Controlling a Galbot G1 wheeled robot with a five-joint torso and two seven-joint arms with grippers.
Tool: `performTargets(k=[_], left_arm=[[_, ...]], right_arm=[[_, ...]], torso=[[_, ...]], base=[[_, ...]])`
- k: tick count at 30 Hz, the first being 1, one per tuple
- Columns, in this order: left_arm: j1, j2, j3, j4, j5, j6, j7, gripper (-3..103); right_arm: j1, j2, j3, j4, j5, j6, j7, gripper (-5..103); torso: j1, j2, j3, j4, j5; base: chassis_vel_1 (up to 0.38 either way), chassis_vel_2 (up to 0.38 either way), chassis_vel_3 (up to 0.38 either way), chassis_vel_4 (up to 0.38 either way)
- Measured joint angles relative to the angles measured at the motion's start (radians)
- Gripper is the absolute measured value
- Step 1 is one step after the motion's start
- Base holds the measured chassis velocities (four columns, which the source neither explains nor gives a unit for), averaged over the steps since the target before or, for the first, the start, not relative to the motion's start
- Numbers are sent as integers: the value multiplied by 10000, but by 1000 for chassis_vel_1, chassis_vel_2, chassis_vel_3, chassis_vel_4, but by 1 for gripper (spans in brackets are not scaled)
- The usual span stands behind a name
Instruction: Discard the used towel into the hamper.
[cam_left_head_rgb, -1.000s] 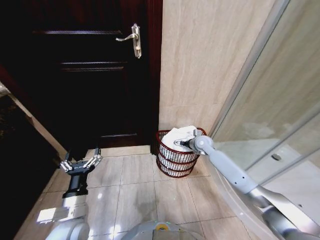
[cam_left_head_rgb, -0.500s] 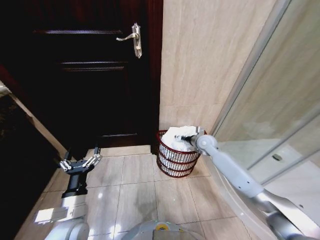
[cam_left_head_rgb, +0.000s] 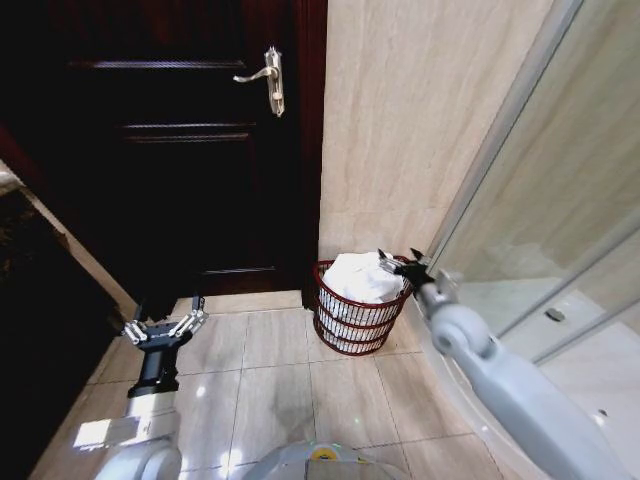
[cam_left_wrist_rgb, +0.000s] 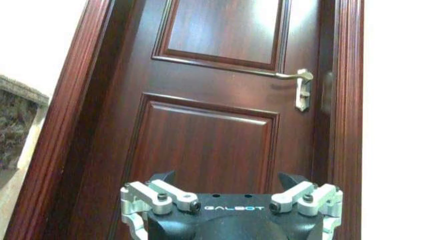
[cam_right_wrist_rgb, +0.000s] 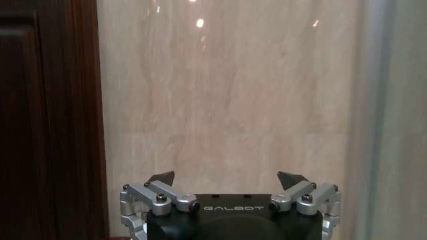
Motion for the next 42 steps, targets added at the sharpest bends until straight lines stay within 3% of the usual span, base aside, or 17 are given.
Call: performTargets(k=[3, 5, 8, 14, 32, 42], left_arm=[[-90, 282, -12, 139, -28, 24, 23, 100], [-104, 338, 14, 163, -29, 54, 29, 100], [-99, 405, 169, 276, 23, 103, 154, 100], [-112, 467, 268, 621, 82, 87, 230, 100], [-118, 468, 118, 1289, 87, -193, 253, 100], [-225, 545, 139, 1507, -70, -433, 121, 100]], right_arm=[[-2027, 840, 1391, 865, -1162, 615, -993, 100], [-2410, 1057, 1648, 1046, -1448, 797, -1183, 100], [-3876, 1943, 2404, 1710, -2202, 1236, -1847, 100], [-4985, 2788, 2626, 2093, -2768, 1563, -2373, 100], [-4828, 2788, 2320, 2091, -2627, 1249, -2128, 100], [-4437, 2783, 1526, 2302, -2891, 777, -1124, 100]], torso=[[0, 0, -1, -6, 0], [0, 0, -1, -4, -2], [0, 0, 0, 0, -3], [0, 0, 0, -2, -4], [0, 0, 2, -1, -2], [0, 0, 2, -1, -3]], base=[[0, 0, 0, 0], [0, 0, 0, 0], [0, 0, 0, 0], [0, 0, 0, 0], [3, 4, 6, 2], [3, 3, 5, 3]])
